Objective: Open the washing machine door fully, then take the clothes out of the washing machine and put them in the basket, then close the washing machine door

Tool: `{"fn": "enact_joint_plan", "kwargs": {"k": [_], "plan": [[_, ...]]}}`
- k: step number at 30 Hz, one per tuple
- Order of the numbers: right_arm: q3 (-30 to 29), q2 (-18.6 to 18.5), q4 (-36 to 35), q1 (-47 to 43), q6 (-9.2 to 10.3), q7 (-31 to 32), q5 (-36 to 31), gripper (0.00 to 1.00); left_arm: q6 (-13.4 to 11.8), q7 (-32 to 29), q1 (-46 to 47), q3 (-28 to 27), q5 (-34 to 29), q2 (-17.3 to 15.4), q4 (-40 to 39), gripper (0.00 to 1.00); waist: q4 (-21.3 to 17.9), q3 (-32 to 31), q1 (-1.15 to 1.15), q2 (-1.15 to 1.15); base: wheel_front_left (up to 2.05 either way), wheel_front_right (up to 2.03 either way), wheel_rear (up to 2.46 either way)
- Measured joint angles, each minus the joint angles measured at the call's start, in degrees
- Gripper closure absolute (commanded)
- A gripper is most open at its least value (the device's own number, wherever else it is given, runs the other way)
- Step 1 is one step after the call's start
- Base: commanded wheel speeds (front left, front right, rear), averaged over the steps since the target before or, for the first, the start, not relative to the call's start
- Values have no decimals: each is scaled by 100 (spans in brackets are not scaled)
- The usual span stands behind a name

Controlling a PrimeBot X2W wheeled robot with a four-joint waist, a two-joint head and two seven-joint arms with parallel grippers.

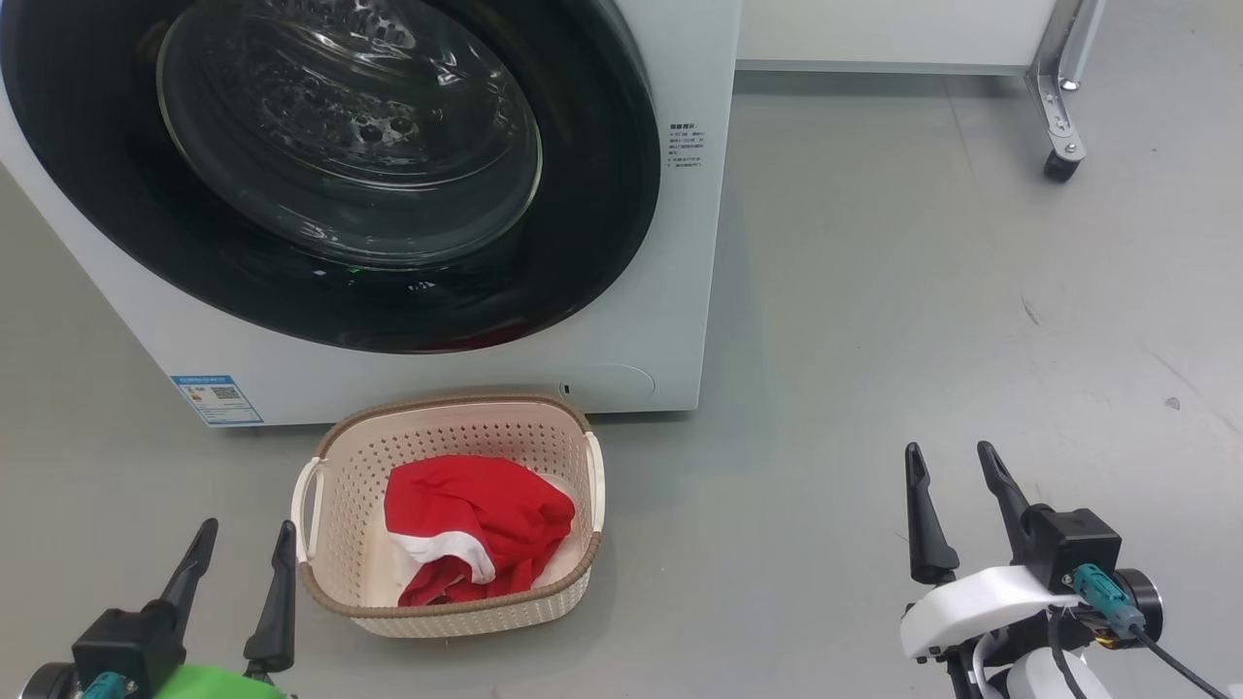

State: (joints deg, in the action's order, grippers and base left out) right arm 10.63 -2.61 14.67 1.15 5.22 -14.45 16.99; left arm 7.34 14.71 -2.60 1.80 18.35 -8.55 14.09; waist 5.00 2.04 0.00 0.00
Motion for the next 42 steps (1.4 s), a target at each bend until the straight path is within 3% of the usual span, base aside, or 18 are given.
{"fn": "enact_joint_plan", "kwargs": {"k": [21,22,31,42], "plan": [[66,2,85,-47,57,0,-2,0,0,0,-159,80,-170,68,-3,0,103,-84,0,0,0,0,0],[69,4,93,-48,55,1,-1,100,0,0,-162,99,-170,76,-2,100,108,-88,0,0,0,0,0],[78,70,399,-307,29,2,111,100,0,-32,-269,193,-96,287,332,100,100,-89,0,0,0,0,0],[-16,71,298,-306,-101,129,913,100,0,-238,-261,118,751,314,327,100,22,-101,0,0,0,0,0]]}}
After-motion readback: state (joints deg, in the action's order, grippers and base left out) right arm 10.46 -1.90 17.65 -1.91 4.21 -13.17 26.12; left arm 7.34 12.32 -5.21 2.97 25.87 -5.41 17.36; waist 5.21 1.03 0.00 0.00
